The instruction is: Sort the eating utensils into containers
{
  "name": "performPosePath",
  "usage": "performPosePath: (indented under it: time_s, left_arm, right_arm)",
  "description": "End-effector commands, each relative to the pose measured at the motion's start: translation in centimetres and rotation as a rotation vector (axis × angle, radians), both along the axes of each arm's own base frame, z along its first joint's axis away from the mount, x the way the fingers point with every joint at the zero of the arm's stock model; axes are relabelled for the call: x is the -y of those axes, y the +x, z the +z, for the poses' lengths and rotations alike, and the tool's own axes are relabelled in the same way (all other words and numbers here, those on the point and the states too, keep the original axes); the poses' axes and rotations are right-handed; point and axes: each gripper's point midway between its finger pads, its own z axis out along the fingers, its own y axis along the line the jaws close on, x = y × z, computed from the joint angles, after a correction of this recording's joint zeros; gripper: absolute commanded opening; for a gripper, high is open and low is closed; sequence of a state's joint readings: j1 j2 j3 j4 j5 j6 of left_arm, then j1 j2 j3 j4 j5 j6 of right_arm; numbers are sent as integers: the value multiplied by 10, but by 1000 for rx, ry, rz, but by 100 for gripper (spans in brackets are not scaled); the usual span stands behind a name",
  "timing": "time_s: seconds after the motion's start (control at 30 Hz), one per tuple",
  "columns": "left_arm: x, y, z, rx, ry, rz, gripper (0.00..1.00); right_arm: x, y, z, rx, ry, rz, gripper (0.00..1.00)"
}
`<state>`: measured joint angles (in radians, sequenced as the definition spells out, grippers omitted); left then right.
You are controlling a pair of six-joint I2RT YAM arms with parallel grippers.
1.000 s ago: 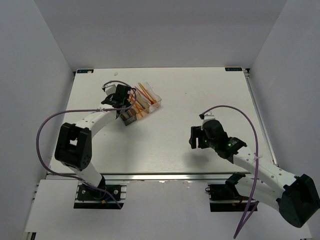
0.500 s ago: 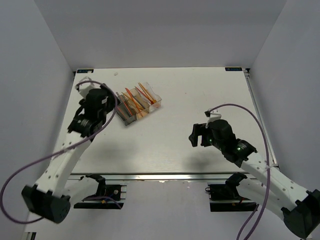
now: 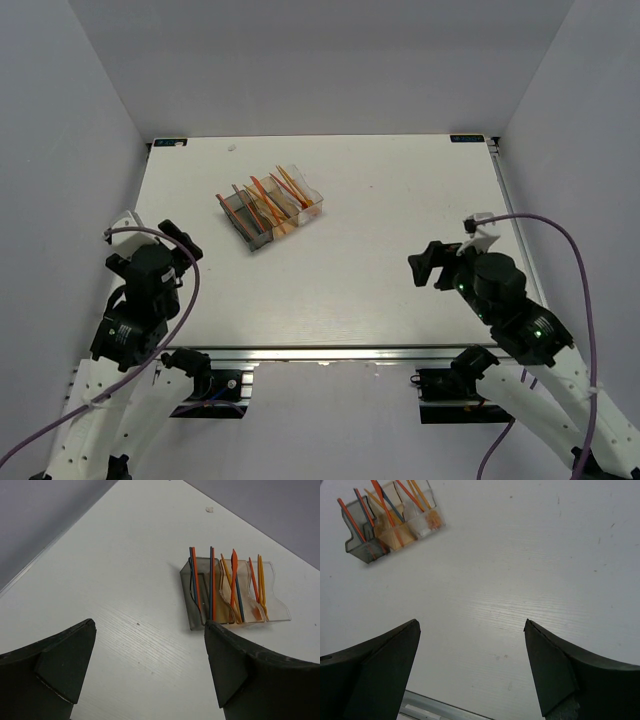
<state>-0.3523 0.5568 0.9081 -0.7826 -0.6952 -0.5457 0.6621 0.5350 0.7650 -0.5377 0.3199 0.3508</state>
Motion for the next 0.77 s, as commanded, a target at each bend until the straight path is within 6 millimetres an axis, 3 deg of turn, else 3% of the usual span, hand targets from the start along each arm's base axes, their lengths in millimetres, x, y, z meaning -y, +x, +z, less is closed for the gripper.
performPosePath:
  time_s: [0.0, 0.17, 0.33, 0.73]
  left_arm:
    - [-8, -4, -5, 11, 14, 39, 98]
    - [-7, -9, -7, 60, -18, 24, 98]
    - [-5, -9, -6, 72, -23, 13, 98]
    - [-6, -10, -6, 87, -25, 13, 98]
  right_arm:
    - [24, -7, 29, 113, 11, -61, 89]
    - [36, -10, 21, 115, -2, -101, 89]
    - [28, -6, 6, 77, -2, -90, 89]
    - [22, -1, 3, 41, 4, -101, 89]
